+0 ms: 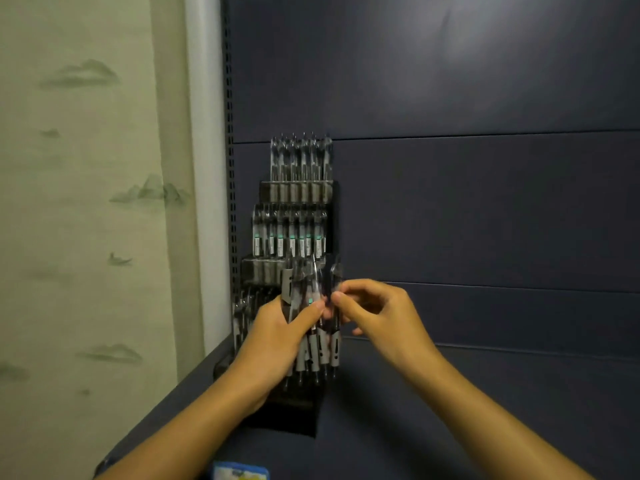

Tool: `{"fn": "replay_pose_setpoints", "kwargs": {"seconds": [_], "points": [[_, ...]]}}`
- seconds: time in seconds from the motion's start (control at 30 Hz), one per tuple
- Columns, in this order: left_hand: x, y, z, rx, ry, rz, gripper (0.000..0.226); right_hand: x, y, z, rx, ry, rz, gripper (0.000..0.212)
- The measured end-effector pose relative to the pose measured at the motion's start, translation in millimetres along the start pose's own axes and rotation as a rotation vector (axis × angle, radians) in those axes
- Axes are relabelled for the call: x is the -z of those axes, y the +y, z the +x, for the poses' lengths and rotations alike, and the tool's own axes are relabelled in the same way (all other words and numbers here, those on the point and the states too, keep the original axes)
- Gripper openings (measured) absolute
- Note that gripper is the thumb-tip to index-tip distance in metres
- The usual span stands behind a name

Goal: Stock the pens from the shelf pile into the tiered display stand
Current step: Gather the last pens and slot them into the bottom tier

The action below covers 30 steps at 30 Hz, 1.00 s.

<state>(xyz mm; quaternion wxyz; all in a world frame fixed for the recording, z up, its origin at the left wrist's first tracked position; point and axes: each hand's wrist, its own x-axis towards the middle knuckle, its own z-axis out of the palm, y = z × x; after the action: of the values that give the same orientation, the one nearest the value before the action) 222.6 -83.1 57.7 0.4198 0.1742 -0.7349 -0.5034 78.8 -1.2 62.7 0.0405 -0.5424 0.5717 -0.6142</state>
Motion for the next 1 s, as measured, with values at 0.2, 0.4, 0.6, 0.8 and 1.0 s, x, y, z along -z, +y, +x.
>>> {"fn": "replay_pose_setpoints", "kwargs": {"seconds": [0.2, 0.4, 0.6, 0.8, 1.0], "points": [[74, -20, 12, 0.002, -0.016, -0.079, 0.018, -76, -19, 13, 0.015, 0.021, -0.094, 0.006], [130, -36, 19, 0.037, -0.096, -0.202, 0.026, -98, -36, 18, -0.057, 0.125, -0.102, 0.003], [165, -56, 24, 0.055, 0.007, -0.196, 0.021, -76, -37, 16, -0.082, 0.265, -0.222, 0.007], [176, -66, 31, 0.092, 0.036, -0.242, 0.026, -69, -24, 12, -0.113, 0.3, -0.243, 0.011], [163, -67, 30, 0.097, -0.044, -0.287, 0.022, -78, -13, 3, -0.143, 0.254, -0.273, 0.01]]}}
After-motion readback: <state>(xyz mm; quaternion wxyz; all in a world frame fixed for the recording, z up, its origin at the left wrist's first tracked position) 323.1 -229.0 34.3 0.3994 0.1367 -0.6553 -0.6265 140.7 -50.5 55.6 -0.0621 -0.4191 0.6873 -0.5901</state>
